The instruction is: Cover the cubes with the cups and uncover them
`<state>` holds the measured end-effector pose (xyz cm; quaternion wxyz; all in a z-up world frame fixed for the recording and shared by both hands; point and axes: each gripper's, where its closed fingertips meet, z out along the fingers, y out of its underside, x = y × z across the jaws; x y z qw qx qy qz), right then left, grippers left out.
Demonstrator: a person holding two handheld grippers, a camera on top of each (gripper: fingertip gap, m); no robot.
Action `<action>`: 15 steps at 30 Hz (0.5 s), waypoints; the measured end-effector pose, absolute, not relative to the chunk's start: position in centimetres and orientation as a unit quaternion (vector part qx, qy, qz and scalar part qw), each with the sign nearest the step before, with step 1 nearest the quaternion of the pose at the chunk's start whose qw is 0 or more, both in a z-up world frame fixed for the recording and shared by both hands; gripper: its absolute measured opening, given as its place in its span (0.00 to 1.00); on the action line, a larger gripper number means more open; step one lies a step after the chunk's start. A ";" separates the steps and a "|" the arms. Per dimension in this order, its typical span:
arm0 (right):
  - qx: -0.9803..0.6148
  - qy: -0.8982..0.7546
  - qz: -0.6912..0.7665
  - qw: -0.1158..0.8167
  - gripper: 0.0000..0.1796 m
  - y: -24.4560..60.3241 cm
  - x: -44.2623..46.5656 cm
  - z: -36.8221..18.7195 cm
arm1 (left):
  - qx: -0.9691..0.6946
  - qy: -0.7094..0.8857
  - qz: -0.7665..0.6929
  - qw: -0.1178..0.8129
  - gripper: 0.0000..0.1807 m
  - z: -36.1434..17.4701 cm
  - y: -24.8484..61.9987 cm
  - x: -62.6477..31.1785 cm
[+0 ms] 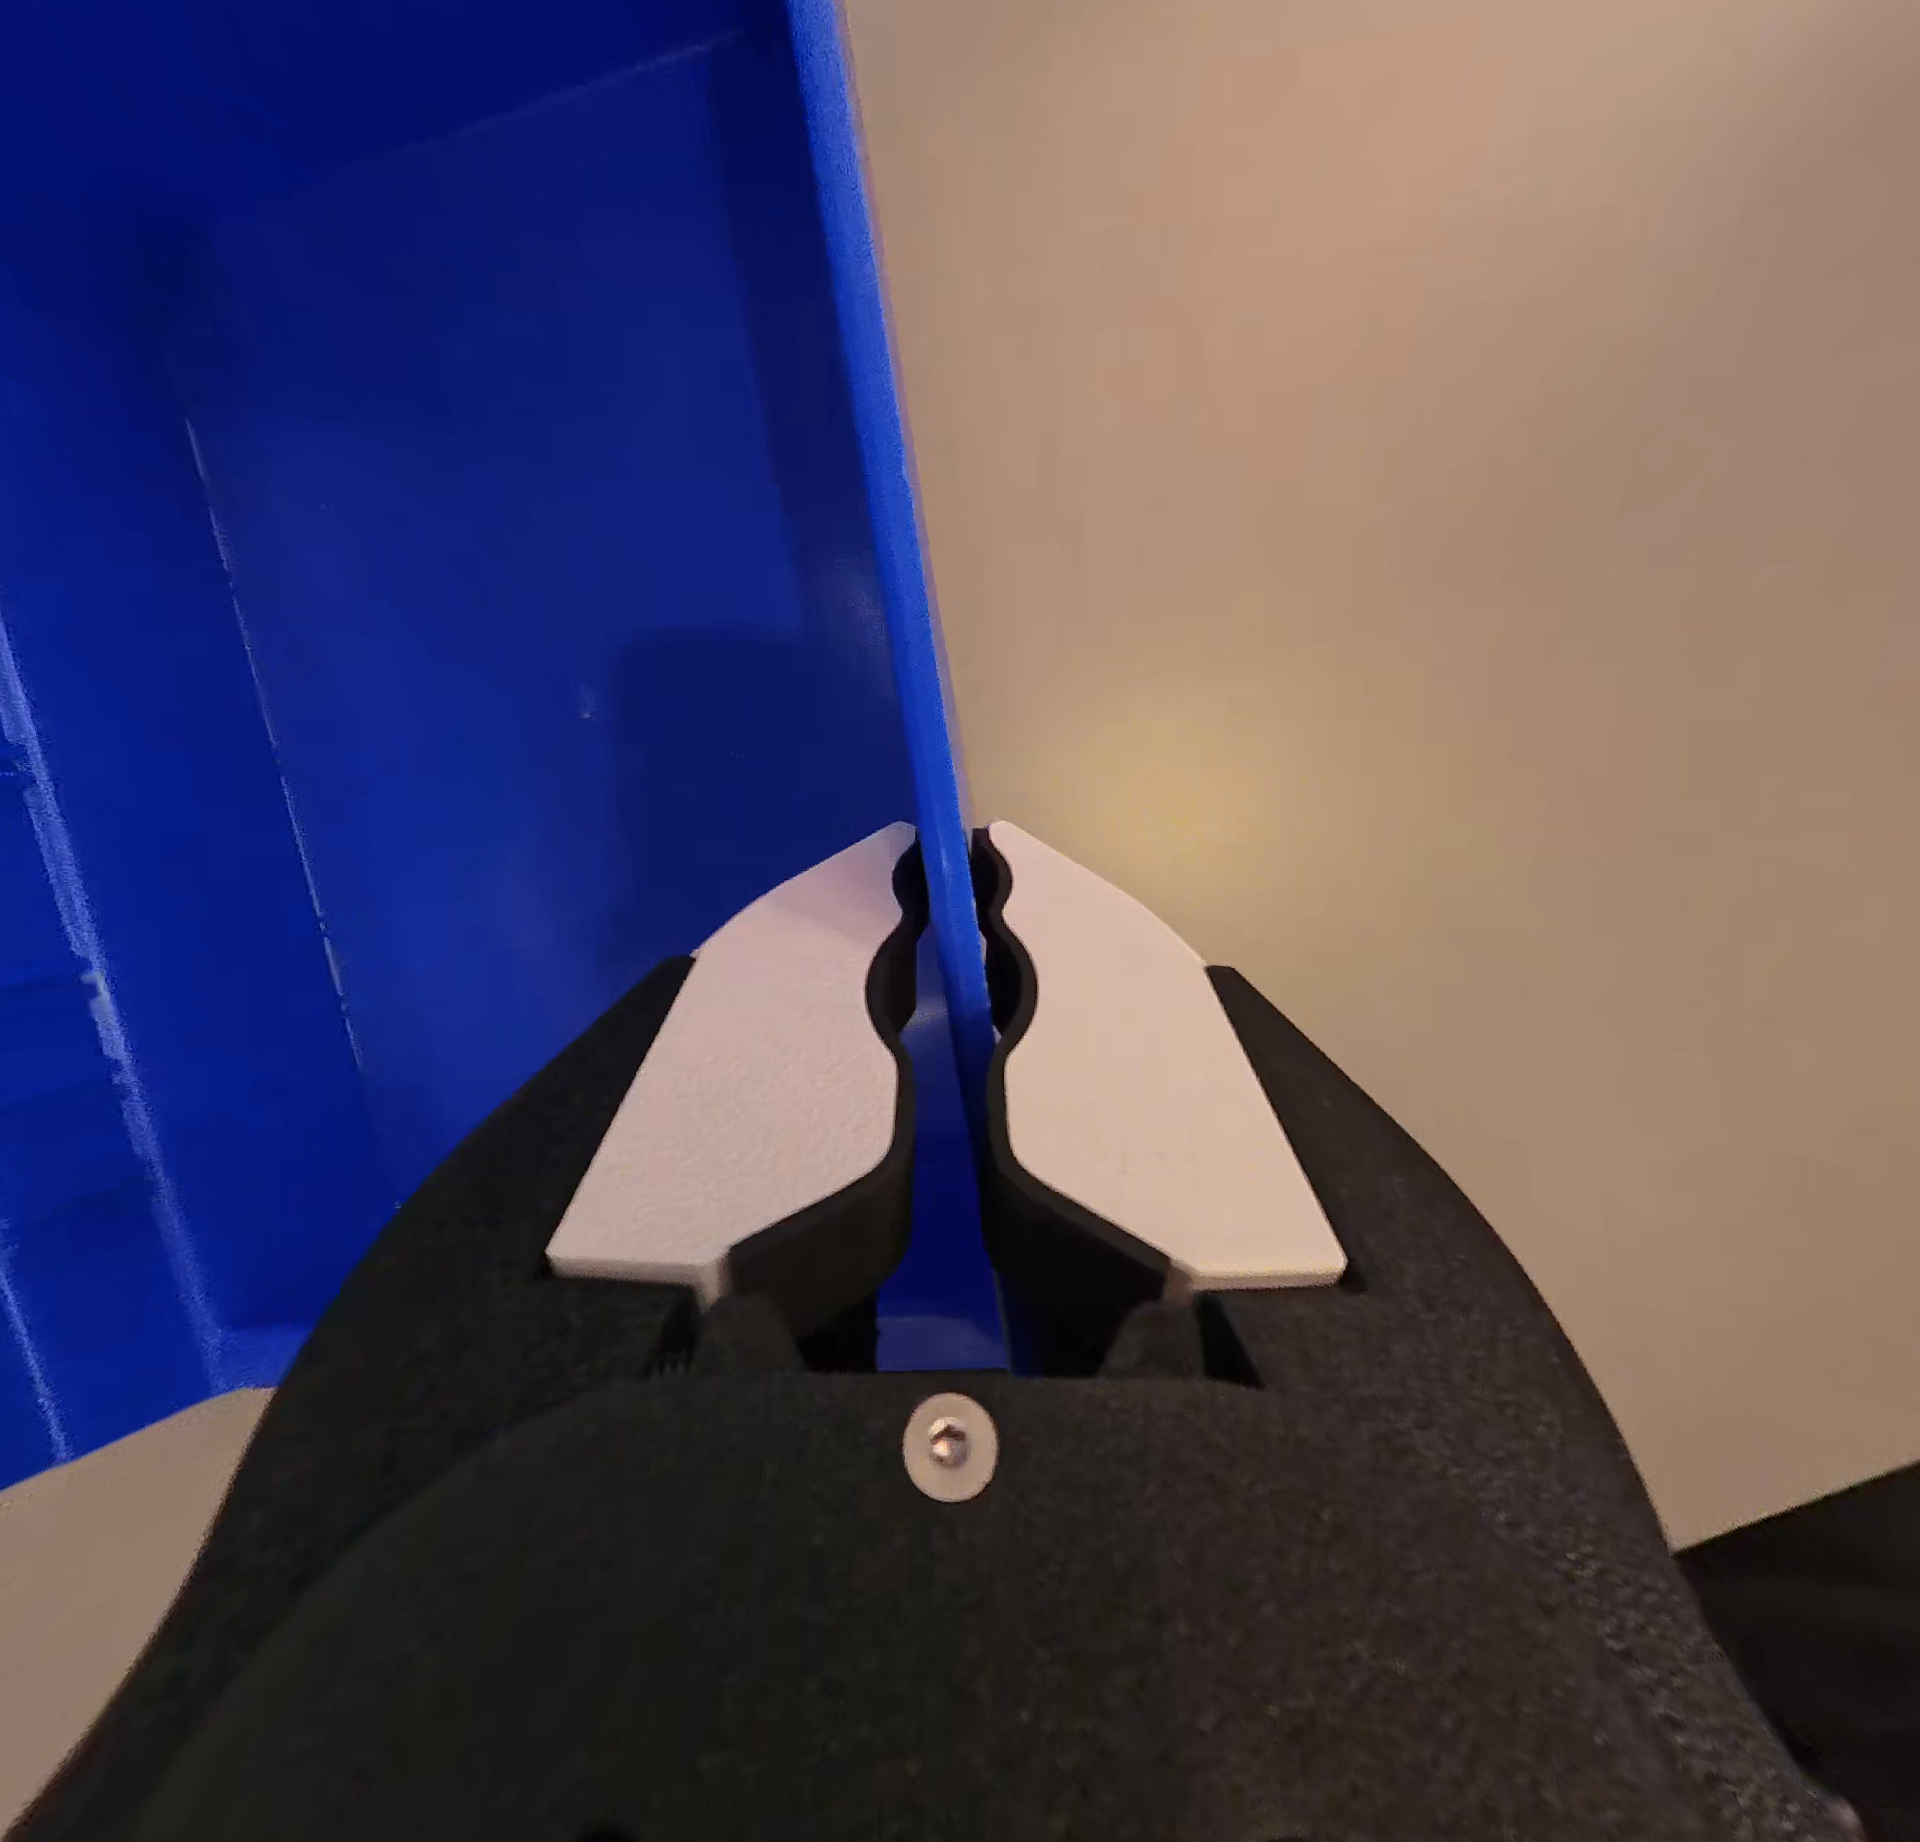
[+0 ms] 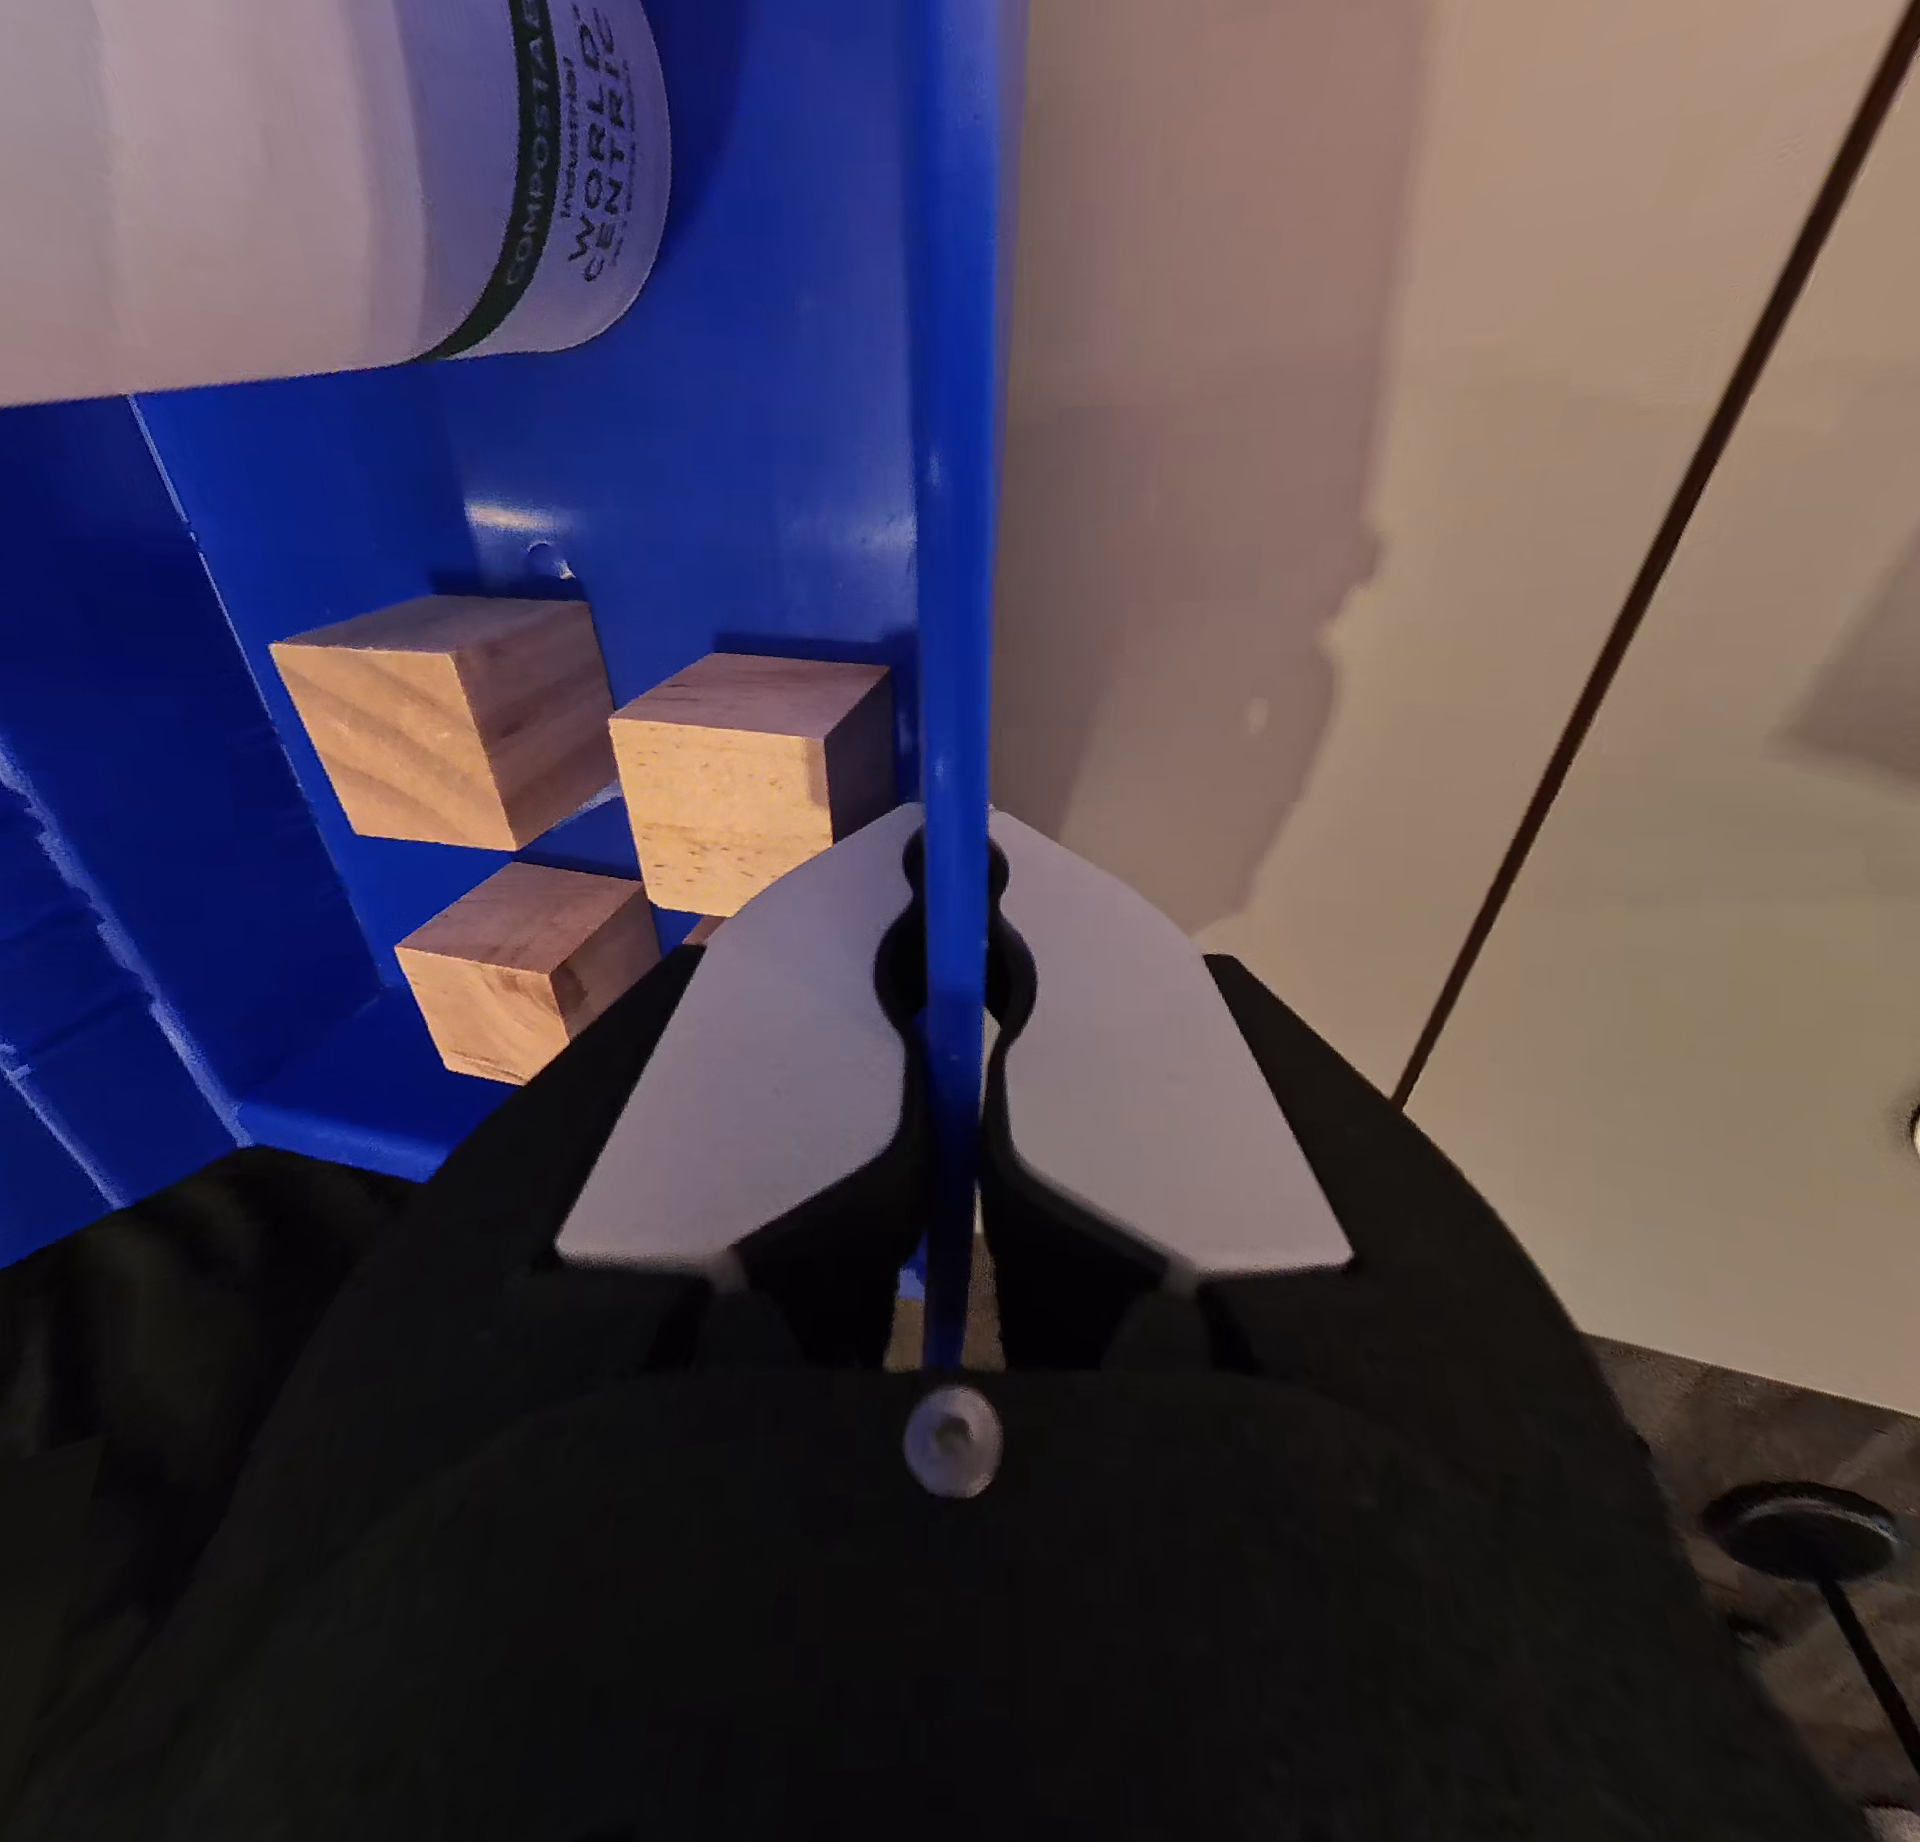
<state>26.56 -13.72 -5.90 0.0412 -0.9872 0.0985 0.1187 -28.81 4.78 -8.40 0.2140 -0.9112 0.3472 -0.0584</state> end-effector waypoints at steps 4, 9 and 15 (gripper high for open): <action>-0.989 0.067 0.125 0.038 0.03 -12.1 23.6 -2.3 | -0.896 0.389 -0.019 0.212 0.04 -10.2 2.8 -24.7; -0.991 0.029 0.122 0.037 0.03 -10.0 19.6 2.9 | -0.887 0.403 -0.013 0.226 0.05 -10.9 1.4 -20.6; -0.992 0.001 0.119 0.034 0.03 -7.5 14.2 9.7 | -0.882 0.418 -0.039 0.214 0.16 -11.1 -0.5 -16.4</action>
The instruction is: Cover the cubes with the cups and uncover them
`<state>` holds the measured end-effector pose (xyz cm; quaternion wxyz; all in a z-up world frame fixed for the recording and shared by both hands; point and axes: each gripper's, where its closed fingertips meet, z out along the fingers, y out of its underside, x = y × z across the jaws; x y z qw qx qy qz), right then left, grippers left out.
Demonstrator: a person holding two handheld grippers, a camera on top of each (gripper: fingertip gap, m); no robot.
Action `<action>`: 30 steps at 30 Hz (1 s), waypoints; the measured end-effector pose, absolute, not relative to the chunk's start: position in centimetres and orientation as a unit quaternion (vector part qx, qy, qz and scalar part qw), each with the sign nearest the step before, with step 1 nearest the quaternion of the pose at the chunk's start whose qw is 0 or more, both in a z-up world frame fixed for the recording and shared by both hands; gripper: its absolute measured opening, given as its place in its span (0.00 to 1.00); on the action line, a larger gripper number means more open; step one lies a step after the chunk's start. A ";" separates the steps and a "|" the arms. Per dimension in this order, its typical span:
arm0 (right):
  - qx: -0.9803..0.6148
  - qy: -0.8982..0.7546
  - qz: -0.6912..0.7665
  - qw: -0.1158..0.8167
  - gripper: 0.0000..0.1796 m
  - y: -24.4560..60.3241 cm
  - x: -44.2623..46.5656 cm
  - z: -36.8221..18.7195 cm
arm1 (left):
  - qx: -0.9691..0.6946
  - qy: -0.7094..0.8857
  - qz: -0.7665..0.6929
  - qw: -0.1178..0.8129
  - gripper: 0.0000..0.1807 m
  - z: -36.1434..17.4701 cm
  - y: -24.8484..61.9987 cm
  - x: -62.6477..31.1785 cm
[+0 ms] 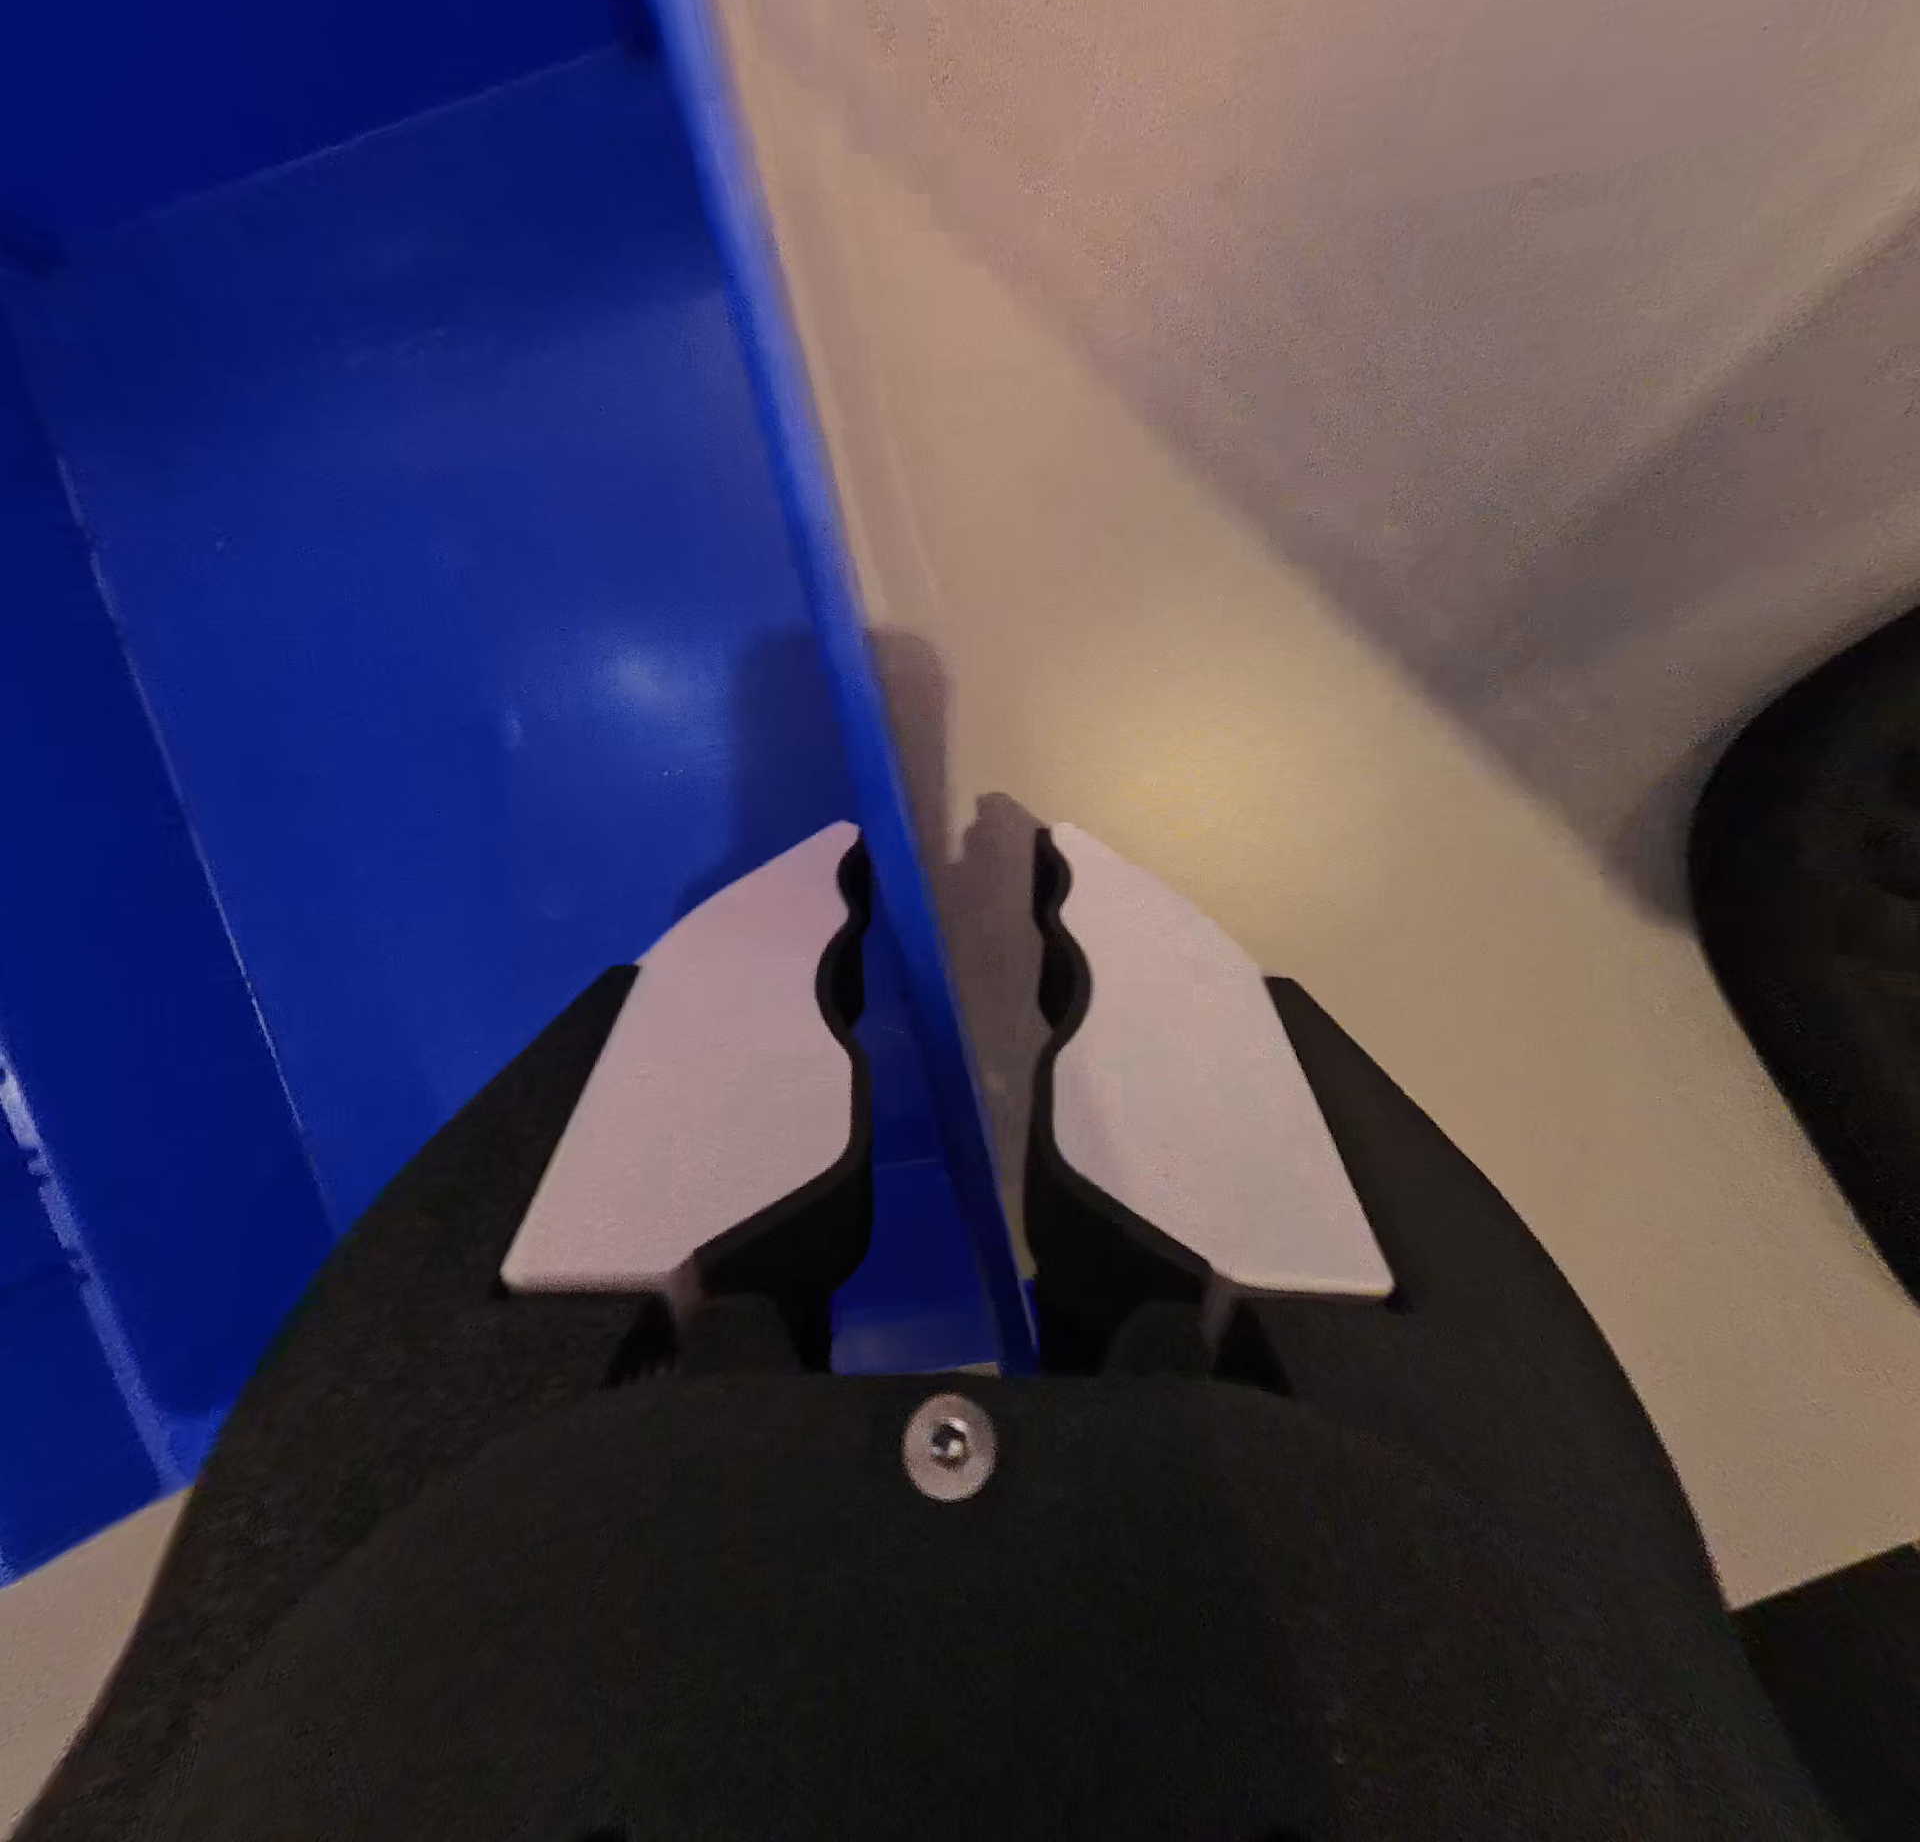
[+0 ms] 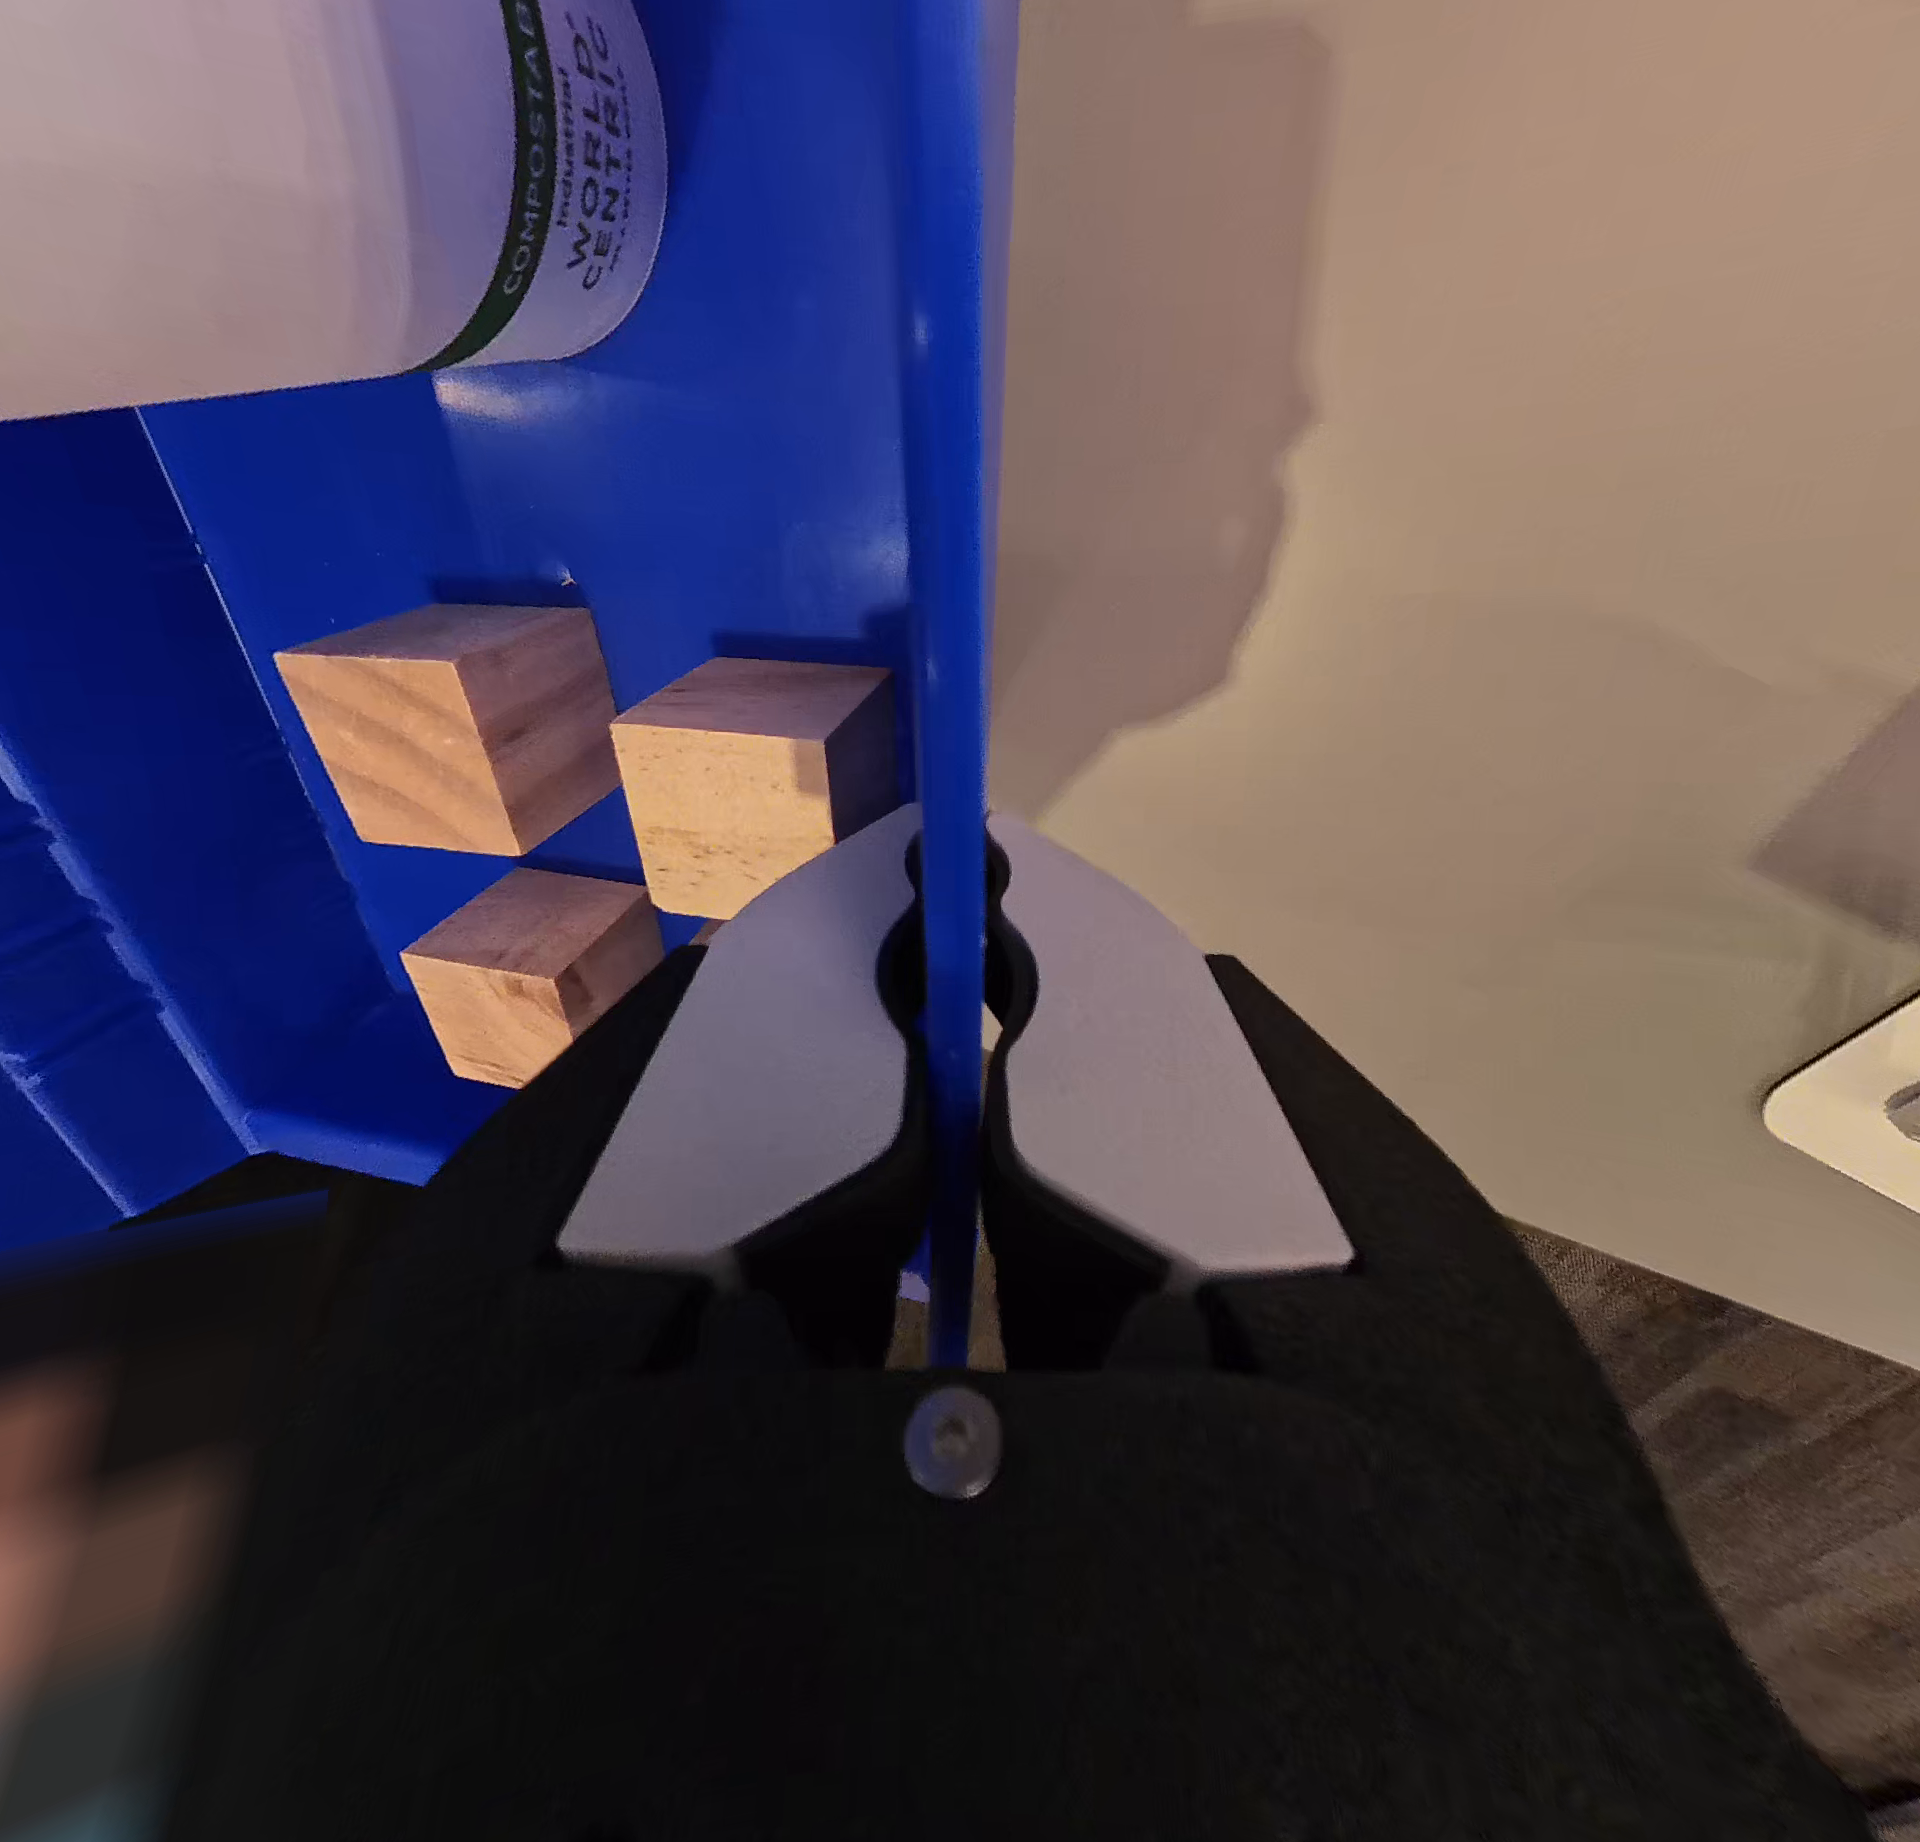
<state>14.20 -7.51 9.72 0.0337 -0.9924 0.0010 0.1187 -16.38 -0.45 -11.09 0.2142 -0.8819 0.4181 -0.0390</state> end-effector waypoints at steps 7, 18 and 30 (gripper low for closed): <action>-0.989 -0.047 0.129 0.047 0.03 -3.5 4.6 16.1 | -0.858 0.444 -0.037 0.254 0.36 -11.5 -1.3 -13.9; -0.969 -0.147 0.190 0.058 0.03 5.9 -18.4 15.5 | -0.835 0.457 -0.033 0.304 0.48 -9.0 -0.6 -14.9; -0.950 -0.181 0.252 0.035 0.03 12.4 -43.7 -0.2 | -0.831 0.461 -0.066 0.304 0.47 -9.3 -0.4 -15.4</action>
